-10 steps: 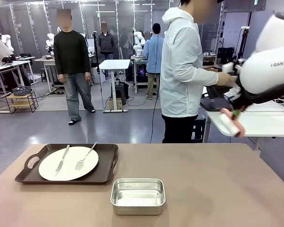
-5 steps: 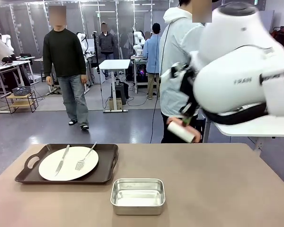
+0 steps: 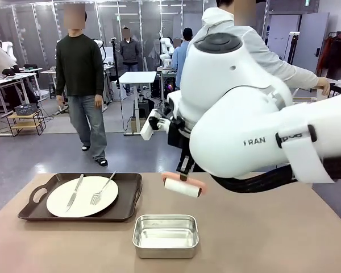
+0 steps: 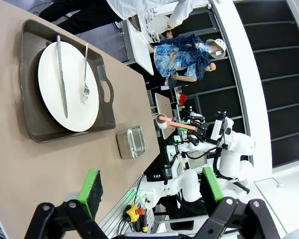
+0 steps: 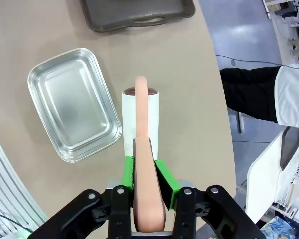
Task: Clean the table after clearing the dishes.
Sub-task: Place the Lint Roller back on top of the Airtight Container.
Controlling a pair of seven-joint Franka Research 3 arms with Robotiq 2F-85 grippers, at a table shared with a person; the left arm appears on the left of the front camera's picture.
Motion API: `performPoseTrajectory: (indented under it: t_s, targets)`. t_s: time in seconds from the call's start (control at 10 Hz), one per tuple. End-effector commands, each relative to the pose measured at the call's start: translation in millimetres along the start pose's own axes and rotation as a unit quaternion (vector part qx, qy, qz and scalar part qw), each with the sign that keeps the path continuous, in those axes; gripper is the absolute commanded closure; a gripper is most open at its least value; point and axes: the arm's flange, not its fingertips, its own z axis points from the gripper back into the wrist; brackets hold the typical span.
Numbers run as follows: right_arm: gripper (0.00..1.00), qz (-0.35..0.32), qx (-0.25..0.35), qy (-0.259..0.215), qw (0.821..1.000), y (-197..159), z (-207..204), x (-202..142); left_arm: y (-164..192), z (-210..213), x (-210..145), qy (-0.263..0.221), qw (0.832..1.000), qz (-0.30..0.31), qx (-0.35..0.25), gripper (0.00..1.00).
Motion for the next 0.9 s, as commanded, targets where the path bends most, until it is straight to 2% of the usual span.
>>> performPoseTrajectory:
  t_s: [0.0,0.5,0.6,0.8]
  targets:
    - [0.77,-0.014,0.0,-0.005,1.0,-5.4,5.1,-2.4,-0.3,1.5,-1.6,-0.002,1.0,-0.003,0.0,0.0]
    - [0.77,-0.007,0.0,0.0,1.0,-6.0,0.1,-2.7,-0.3,1.5,-1.6,-0.002,1.0,-0.003,0.0,0.0]
    - [0.77,0.054,0.022,-0.012,0.998,0.6,-9.0,4.8,-0.3,1.5,-1.6,-0.002,1.0,-0.003,0.0,0.0]
    - [0.77,0.108,0.036,-0.011,0.993,8.4,-19.1,24.6,-0.3,1.5,-1.6,-0.002,1.0,-0.003,0.0,0.0]
